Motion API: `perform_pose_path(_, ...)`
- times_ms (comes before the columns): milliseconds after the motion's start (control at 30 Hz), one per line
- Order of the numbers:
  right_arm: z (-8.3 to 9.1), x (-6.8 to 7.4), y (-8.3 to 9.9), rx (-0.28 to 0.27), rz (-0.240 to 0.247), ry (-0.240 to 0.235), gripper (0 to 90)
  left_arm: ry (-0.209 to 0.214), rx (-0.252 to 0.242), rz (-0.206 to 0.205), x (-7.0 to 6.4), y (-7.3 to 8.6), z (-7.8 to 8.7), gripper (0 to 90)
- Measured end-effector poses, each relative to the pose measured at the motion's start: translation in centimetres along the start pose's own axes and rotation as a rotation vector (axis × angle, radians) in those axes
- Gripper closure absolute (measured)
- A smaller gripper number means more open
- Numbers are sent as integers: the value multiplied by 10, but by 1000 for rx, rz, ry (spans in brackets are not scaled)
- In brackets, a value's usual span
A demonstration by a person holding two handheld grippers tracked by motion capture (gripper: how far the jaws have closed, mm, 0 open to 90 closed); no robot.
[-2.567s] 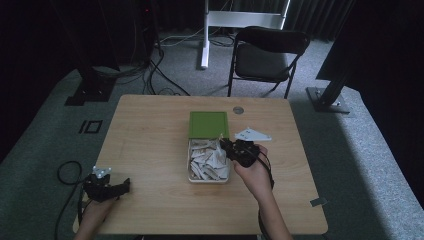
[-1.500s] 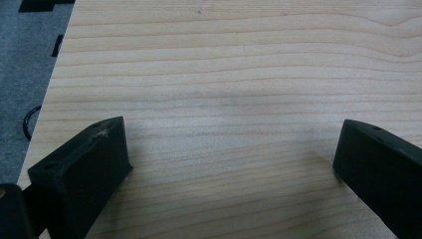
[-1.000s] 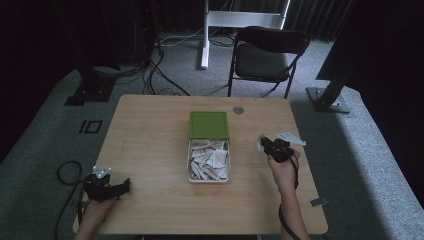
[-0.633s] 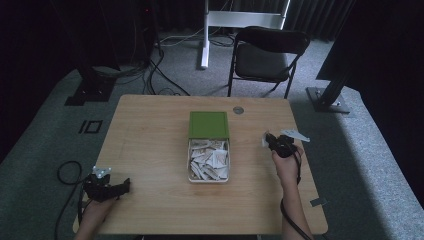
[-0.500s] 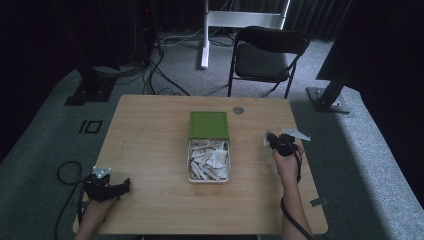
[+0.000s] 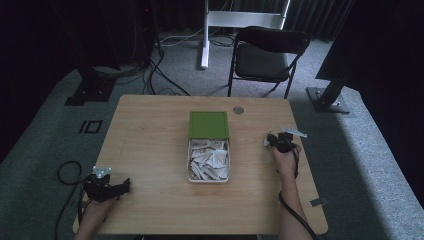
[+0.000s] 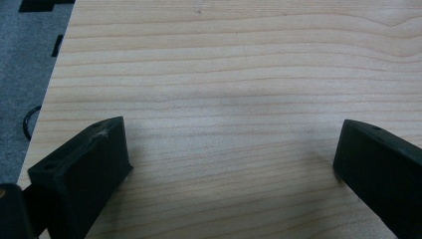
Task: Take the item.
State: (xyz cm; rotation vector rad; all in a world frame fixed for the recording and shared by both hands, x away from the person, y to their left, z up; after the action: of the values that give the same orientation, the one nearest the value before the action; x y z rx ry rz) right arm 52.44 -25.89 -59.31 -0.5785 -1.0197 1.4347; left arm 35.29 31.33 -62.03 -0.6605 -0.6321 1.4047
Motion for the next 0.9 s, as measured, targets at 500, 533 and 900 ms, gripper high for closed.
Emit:
perform_pose_path(500, 1, -18, 6, 40, 39, 50, 570, 0, 0, 0, 0, 0, 0, 15)
perform_pose_path(533, 3, -20, 7, 49, 50, 47, 486, 0, 0, 0, 0, 0, 0, 16)
perform_pose_path(900, 17, -22, 8, 34, 82, 51, 291, 0, 0, 0, 0, 0, 0, 16)
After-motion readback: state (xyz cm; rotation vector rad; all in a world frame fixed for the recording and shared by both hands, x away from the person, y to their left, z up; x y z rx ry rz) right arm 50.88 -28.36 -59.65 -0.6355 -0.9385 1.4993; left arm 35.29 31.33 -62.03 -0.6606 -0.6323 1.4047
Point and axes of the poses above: each handheld gripper's, and its own axes: z roughly backward along the jaws, y roughly out of its underside, x roughly to its left, the point moved 10 cm from there along -z, roughly forward along the jaws, and after that the axes turned 4 degrees about -x, right-handed, at the moved point
